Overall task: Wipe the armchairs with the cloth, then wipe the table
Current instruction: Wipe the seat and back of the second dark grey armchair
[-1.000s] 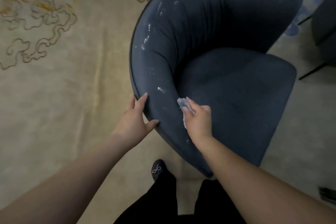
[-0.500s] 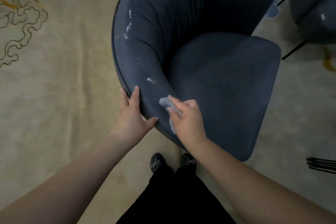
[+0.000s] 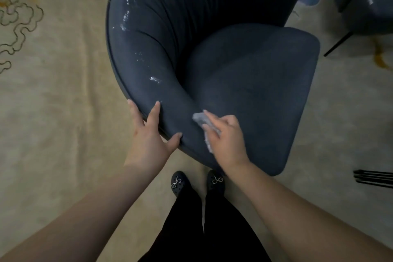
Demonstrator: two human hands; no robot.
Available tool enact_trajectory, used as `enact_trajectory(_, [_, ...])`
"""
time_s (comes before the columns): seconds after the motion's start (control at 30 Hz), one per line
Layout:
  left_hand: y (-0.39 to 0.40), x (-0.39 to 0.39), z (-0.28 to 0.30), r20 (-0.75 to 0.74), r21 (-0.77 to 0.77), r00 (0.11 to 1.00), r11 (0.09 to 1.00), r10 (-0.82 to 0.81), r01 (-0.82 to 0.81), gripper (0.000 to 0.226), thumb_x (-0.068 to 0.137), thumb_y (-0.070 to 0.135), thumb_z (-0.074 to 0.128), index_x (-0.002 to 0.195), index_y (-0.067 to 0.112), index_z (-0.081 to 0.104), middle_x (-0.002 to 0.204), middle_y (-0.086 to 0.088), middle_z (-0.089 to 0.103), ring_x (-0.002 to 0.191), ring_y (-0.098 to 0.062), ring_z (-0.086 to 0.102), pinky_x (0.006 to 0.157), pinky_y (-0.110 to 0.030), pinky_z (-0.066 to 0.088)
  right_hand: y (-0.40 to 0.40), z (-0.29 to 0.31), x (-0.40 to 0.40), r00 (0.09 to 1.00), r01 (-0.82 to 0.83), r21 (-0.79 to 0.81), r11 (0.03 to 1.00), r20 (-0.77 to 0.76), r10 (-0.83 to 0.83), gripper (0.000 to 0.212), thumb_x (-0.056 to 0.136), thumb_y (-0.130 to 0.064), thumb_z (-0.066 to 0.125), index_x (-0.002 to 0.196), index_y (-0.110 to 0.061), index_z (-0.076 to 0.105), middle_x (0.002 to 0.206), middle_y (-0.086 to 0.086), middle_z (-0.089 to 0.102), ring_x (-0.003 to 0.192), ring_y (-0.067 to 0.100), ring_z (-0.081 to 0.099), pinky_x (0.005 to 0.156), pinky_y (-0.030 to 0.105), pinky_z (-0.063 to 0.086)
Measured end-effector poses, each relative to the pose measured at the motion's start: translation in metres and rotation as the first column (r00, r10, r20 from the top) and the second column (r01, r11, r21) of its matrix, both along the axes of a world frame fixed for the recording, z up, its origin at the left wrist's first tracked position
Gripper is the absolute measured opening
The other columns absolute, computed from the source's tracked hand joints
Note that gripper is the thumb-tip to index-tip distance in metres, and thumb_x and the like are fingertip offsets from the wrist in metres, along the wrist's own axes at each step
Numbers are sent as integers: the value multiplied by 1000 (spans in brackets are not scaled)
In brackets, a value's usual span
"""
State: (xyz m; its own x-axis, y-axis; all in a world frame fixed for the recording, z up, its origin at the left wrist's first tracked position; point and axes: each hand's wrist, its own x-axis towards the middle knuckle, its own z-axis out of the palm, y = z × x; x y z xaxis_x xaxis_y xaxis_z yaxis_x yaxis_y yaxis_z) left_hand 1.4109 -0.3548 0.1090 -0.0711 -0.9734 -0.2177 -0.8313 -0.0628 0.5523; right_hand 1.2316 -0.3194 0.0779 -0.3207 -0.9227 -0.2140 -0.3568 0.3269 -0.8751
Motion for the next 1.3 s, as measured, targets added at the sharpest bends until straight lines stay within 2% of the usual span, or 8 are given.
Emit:
enact_trajectory(0.13, [0,4,1,49,8,998,1000,-27,26,94,70,49,76,148,34,25,158,-3,-18,143,-19,21,104,-20,21,7,-23,-42,998,68,249,966,-5,-69,27,93,-14,58,118,-14,68,99,13,68,75,4,59,62,3,39])
enact_trajectory(0.3, [0,0,3,67,4,997,1000,-23,23,94,70,47,77,148,32,27,159,-4,-16,145,-19,16,108,-25,23,3,-6,-2,999,-2,46,999,47,0,32,88,-17,64,119,-24,66,102,0,51,78,-15,53,74,-7,32])
enact_trajectory(0.47, [-1,2,10,82,63,996,998,-27,22,93,72,51,75,148,35,24,159,-3,-15,146,-19,13,109,-28,24,-8,-13,-22,997,38,105,994,70,-45,26,91,-13,61,116,-16,68,89,12,59,57,-10,56,54,-3,35])
enact_trajectory(0.7, [-17,16,15,78,72,996,996,44,-50,105,73,46,76,152,24,10,160,-5,-1,140,-22,31,110,-37,34,-28,2,27,992,-73,-22,997,104,75,34,91,-23,60,125,-29,62,102,-5,44,86,-9,52,76,-4,35])
enact_trajectory(0.8, [-33,26,15,33,61,998,997,45,-47,109,73,40,78,152,22,7,160,-3,9,140,-20,33,108,-42,37,-51,10,46,992,-128,-94,987,-19,127,39,92,-20,60,131,-22,57,103,-1,40,86,2,48,81,-7,29])
enact_trajectory(1.0, [-81,53,17,-71,93,997,995,27,-21,104,74,33,78,152,22,10,142,10,42,112,-6,54,80,-18,44,-104,19,75,967,-228,-169,959,-154,203,43,88,-13,65,130,-17,57,102,8,41,97,21,50,90,7,30])
enact_trajectory(1.2, [-143,74,15,-120,115,992,992,-46,60,102,71,30,81,150,23,16,123,17,46,93,-6,57,69,-21,48,-169,19,101,984,-123,-207,971,-155,92,39,86,-8,66,125,-12,62,99,10,40,95,25,51,91,11,33])
enact_trajectory(1.3, [-169,82,17,-141,146,988,985,-69,89,107,71,30,81,151,23,11,134,12,44,104,-11,56,82,-28,49,-172,16,100,985,-118,-170,978,-141,94,40,88,-11,65,126,-17,61,101,7,41,96,18,50,91,5,31])
